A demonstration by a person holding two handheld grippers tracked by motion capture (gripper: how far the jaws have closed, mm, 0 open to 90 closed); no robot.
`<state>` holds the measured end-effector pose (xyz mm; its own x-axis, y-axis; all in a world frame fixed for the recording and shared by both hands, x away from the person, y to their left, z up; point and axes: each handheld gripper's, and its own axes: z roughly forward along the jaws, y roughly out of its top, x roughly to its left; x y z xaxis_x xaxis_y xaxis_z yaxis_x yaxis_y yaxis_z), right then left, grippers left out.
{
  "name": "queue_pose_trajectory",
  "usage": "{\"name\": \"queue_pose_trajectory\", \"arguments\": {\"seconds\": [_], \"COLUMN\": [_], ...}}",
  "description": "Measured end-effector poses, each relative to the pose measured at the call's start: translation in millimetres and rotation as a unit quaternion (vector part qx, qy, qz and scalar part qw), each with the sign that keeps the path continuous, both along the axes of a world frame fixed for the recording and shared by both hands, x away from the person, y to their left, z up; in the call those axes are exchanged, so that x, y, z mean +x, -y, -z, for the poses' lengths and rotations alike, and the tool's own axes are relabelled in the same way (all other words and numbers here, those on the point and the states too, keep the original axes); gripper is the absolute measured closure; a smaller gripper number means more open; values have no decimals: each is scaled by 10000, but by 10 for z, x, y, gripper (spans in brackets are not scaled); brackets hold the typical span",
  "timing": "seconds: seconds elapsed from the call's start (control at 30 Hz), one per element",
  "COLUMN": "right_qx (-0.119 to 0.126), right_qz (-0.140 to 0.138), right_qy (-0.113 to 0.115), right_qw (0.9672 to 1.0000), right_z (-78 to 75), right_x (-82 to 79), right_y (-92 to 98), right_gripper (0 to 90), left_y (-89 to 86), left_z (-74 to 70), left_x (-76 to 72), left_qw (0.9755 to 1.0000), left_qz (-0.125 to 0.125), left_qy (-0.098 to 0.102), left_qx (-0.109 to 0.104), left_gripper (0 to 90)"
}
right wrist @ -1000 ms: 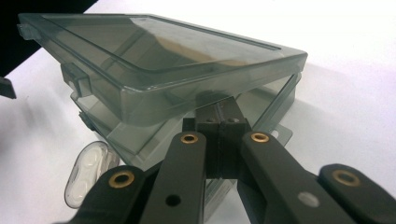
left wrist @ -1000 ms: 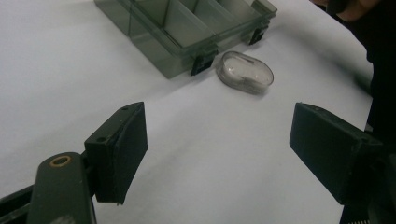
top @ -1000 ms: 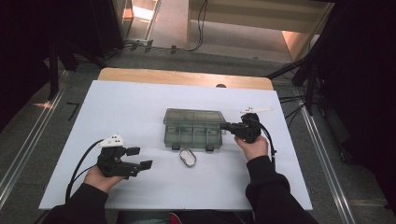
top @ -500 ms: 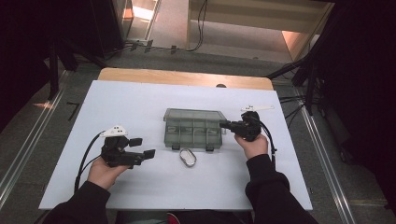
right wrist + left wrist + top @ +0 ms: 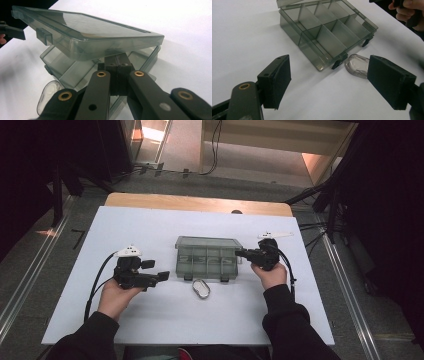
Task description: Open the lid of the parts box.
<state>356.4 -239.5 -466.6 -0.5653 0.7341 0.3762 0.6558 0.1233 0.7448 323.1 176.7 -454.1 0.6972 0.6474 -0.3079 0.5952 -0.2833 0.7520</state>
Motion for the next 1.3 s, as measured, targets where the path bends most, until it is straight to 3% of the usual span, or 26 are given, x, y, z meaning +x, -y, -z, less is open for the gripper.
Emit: {"name": "queue_pose_trajectory", "arguments": {"seconds": [0.47,0.6,0.77,1.07,1.3], "right_qx": [-5,-10,-1,0,21], "right_qz": [0,-11,-5,5,21], "right_qy": [-5,-23,-12,-7,21], "right_qw": [10000,10000,10000,10000,10000], "right_z": [12,14,12,8,5], "right_x": [27,32,34,35,34], "right_y": [-13,-16,-19,-21,-26], "right_gripper": [874,874,874,874,874], "left_y": [177,214,286,387,454], "left_z": [-37,-40,-45,-30,3], "left_x": [141,201,276,397,479], "left_qw": [9999,10000,9998,9995,9983], "left_qz": [81,19,-93,-237,-328], "left_qy": [65,32,107,128,291], "left_qx": [75,25,167,172,376], "left_gripper": [195,195,195,195,229]}}
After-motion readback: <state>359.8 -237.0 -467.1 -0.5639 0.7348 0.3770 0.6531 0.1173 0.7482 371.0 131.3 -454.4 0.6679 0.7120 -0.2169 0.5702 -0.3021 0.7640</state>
